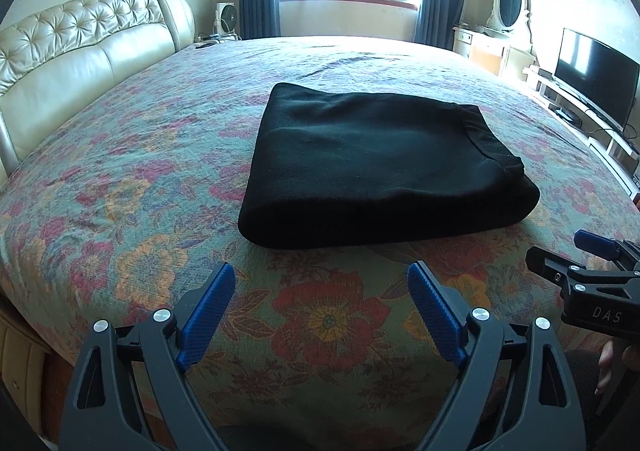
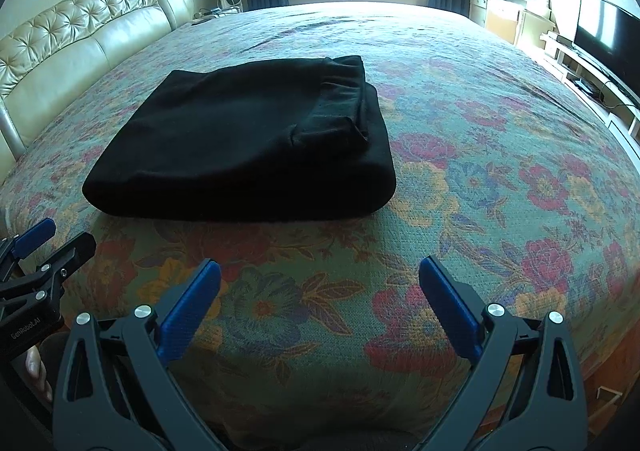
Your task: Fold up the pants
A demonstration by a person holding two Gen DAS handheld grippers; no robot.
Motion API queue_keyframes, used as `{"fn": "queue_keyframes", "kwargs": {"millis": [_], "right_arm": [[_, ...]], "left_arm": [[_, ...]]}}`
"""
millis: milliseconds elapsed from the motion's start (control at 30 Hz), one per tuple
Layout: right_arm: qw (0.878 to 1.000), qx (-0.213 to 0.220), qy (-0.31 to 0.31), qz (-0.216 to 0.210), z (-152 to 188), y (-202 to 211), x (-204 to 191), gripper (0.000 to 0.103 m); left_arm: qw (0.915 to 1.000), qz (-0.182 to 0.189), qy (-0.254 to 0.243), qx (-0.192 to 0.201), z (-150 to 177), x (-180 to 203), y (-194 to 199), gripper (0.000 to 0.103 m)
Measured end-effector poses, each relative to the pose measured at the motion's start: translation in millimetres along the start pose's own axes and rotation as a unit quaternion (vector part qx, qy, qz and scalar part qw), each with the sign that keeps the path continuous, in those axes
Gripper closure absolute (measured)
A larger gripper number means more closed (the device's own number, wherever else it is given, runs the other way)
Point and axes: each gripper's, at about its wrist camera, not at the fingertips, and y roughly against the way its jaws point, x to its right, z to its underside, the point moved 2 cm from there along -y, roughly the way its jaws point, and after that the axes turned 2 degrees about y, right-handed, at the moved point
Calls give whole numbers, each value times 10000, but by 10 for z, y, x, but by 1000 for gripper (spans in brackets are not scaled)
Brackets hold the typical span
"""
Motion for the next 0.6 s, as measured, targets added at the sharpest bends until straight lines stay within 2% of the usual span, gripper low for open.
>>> {"fn": "queue_keyframes", "kwargs": {"millis": [233,433,600], "right_arm": [[10000,-32,51,4,8,-11,-28,3],[10000,-53,55,-3,17,-14,-43,3],[9999,-90,60,-11,22,-25,-47,3]], "left_arm": [[9999,83,88,121,-30,-10,57,16],[9993,332,131,135,-65,1,89,16],[9995,279,121,99,-75,0,97,16]]}}
